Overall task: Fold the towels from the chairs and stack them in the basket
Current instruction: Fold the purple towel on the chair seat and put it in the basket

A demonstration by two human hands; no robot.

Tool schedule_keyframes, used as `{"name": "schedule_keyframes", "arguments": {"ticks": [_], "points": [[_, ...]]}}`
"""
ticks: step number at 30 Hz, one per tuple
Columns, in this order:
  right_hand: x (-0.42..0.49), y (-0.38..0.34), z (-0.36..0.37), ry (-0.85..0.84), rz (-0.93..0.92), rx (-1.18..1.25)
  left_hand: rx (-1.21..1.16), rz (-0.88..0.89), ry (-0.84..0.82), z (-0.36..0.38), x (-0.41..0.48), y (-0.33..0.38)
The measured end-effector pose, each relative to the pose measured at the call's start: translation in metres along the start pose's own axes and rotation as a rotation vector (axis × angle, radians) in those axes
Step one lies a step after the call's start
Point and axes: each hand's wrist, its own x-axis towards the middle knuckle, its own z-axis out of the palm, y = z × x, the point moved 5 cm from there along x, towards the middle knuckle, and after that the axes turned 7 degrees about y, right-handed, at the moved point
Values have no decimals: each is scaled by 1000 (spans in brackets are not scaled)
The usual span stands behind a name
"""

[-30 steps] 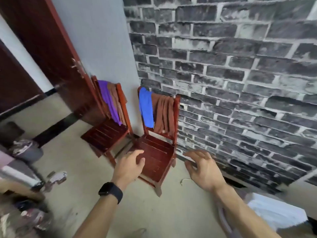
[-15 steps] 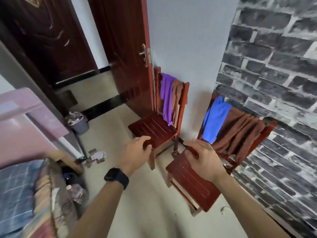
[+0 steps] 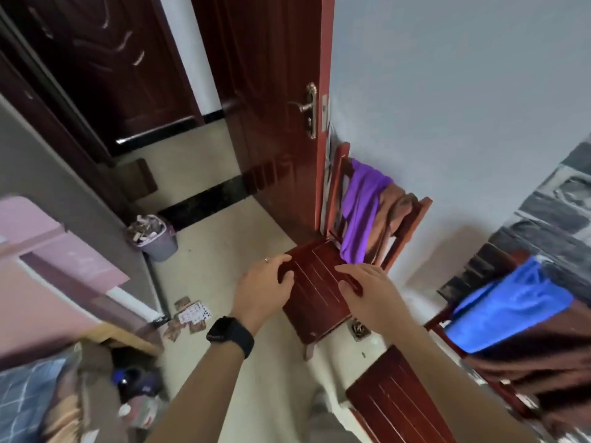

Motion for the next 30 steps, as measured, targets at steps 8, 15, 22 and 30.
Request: {"name": "schedule_keyframes", "arguments": {"ticks": [8,15,22,30], "points": [[148,39,20,64,335,108,25,90,-71,-6,160,4],[228,111,55,221,889,247,-2,290,-224,44,291,19],[279,124,77,493,1018,94,102,819,-224,107,403,64],[316,128,73,596,1351,-90,410,1071,-287,159,461,84]]}}
